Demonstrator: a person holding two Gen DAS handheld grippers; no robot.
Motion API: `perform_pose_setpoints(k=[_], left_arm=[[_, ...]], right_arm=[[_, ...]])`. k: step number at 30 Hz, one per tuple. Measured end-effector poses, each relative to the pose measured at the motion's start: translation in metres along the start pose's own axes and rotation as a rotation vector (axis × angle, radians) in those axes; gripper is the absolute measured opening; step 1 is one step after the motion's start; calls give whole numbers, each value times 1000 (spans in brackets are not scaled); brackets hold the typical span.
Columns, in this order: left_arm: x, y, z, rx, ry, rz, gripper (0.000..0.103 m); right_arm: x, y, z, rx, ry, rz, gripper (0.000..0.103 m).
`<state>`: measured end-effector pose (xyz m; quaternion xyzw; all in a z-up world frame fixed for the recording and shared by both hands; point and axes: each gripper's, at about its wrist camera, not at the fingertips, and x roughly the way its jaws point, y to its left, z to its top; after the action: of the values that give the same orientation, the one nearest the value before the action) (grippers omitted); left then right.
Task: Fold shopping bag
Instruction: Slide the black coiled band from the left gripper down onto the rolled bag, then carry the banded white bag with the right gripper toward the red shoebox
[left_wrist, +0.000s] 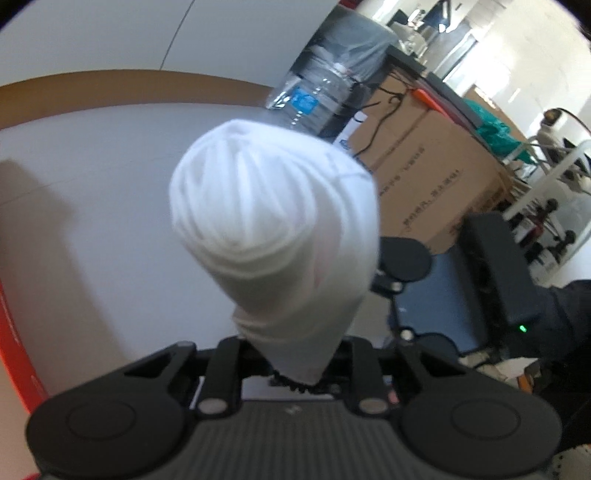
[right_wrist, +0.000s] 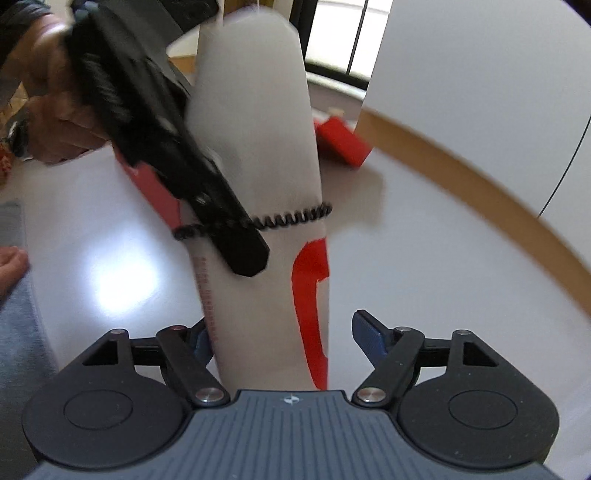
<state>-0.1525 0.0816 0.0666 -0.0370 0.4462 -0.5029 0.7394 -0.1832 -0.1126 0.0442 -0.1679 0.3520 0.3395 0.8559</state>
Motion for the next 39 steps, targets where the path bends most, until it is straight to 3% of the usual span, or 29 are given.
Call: perform_pose_setpoints(k=[6, 10, 15, 21, 24, 27, 29, 31, 35, 39], left_arm=[[3, -2, 7, -16, 10, 31, 28], [-11, 6, 6, -94, -29, 16, 31], [-20, 6, 4, -119, -59, 59, 32], [-37, 14, 3, -148, -81, 177, 43], [-53, 18, -4, -174, -90, 263, 45], [-70, 19, -10, -204, -99, 334, 50], [-76, 14, -10, -233, -127, 403, 66], [-76, 10, -9, -278, -166, 440, 67], [-80, 14, -11, -329, -177, 421, 67], [-87, 17, -8, -347, -195, 449, 67]], right_arm=[[-4, 2, -3, 3, 7, -26, 52], [-8, -2, -3, 9, 4, -39, 51], [-11, -6, 0, 2, 11, -82, 50], [-12, -5, 3, -17, 27, -114, 50], [21, 10, 3, -19, 28, -116, 50], [26, 15, 1, -25, 24, -118, 50], [23, 16, 2, -29, 19, -118, 50], [18, 17, -1, -35, 19, -117, 50], [12, 12, -7, -52, 21, -119, 50], [5, 9, -7, -35, 6, -135, 50]])
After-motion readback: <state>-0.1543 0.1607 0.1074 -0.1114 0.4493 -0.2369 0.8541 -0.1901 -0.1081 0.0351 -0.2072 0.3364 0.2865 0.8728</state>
